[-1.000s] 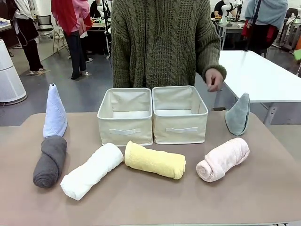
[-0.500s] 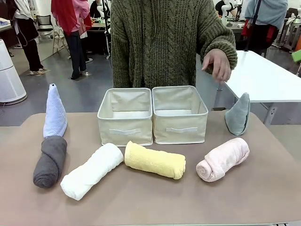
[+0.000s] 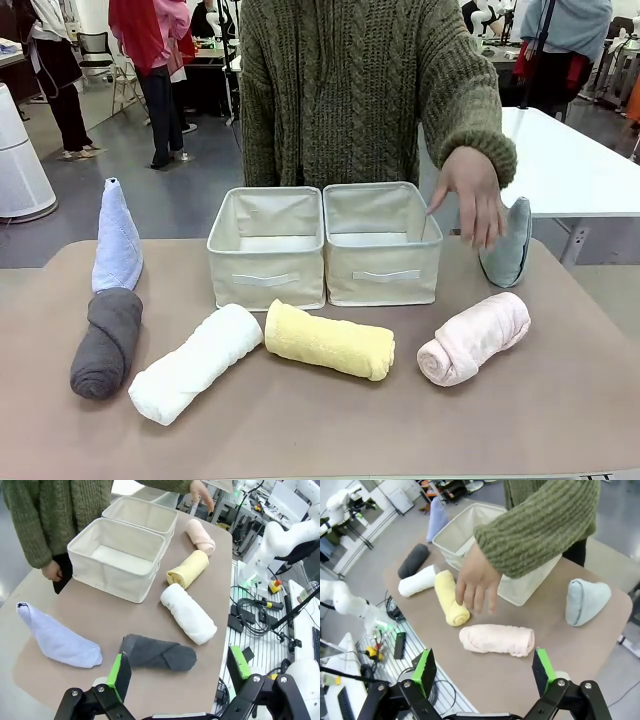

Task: Sort the towels based on their folding style.
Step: Pick up one triangle-folded towel and place it in the left Fabric basket.

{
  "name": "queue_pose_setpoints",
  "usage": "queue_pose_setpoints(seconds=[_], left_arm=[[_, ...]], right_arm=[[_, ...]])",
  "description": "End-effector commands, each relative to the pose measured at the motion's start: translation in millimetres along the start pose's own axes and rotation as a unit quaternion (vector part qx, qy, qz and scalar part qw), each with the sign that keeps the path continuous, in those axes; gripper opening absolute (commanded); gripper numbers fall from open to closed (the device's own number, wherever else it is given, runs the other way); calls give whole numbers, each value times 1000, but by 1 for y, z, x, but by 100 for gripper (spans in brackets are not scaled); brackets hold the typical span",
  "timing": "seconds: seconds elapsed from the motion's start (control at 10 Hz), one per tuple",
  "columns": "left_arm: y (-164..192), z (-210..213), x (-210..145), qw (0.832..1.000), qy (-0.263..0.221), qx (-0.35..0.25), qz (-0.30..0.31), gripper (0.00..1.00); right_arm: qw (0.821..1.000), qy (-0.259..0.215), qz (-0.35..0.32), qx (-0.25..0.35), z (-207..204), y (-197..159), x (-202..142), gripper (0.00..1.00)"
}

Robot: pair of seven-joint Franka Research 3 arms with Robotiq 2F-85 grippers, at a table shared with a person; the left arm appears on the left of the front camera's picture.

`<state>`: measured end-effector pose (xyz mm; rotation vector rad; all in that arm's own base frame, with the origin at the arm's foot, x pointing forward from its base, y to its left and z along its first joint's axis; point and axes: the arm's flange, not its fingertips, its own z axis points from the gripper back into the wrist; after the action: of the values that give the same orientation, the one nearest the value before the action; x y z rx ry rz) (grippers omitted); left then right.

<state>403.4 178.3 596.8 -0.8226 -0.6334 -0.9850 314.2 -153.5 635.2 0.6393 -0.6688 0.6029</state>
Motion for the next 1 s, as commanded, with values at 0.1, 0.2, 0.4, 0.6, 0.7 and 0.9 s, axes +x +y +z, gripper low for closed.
queue_pose_setpoints(seconds=[0.1,0.2,0.4,0.6,0.7,0.9], left_arm=[[0,0,0,1000,0,0,0,100],[0,0,0,1000,0,0,0,100],[0,0,0,1000,0,0,0,100],[0,0,0,1000,0,0,0,100],[0,0,0,1000,0,0,0,100],[0,0,0,1000,0,0,0,100]], right_arm=[[1000,0,0,0,0,0,0,100],[1000,0,0,0,0,0,0,100],[1000,0,0,0,0,0,0,100],[1000,0,0,0,0,0,0,100],[1000,0,0,0,0,0,0,100],[1000,0,0,0,0,0,0,100]])
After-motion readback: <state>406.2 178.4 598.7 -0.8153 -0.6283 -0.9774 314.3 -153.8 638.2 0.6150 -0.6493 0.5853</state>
